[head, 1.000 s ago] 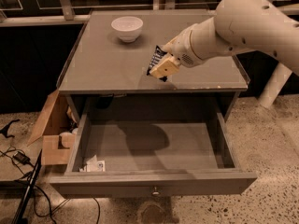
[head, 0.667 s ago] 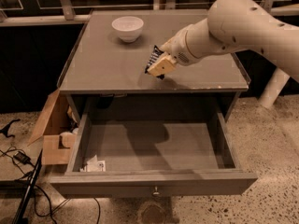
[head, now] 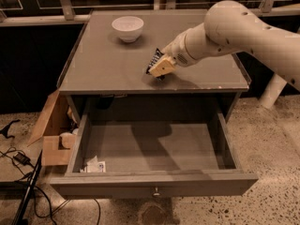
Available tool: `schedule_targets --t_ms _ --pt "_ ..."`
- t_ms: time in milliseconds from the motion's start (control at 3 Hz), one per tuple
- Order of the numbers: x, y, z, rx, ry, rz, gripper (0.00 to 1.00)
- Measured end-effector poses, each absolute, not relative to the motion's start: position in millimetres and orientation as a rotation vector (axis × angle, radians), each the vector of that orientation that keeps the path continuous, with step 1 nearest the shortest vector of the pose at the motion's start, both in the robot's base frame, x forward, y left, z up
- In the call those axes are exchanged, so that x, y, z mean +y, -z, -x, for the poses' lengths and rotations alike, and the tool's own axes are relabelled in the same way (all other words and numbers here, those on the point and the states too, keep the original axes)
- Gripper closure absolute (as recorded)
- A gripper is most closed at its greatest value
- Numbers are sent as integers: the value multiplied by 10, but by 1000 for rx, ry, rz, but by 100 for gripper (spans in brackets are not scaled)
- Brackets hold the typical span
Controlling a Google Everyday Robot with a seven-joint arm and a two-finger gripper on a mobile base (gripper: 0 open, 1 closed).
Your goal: Pick rxbar blueberry from top drawer and place on counter
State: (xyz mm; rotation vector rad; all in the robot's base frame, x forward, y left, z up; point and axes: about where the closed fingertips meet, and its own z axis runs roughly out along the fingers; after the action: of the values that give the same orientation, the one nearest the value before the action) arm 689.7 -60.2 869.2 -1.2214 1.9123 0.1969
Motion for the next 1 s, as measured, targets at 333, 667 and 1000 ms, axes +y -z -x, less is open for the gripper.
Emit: schedule_targets --t_ms 333,667,1000 --pt "-619 -8562 -6979 1935 -212 1204 100" --pt "-609 -8438 -7028 1950 -227 1197 100" --pt "-609 -8438 -7028 1950 -227 1197 81"
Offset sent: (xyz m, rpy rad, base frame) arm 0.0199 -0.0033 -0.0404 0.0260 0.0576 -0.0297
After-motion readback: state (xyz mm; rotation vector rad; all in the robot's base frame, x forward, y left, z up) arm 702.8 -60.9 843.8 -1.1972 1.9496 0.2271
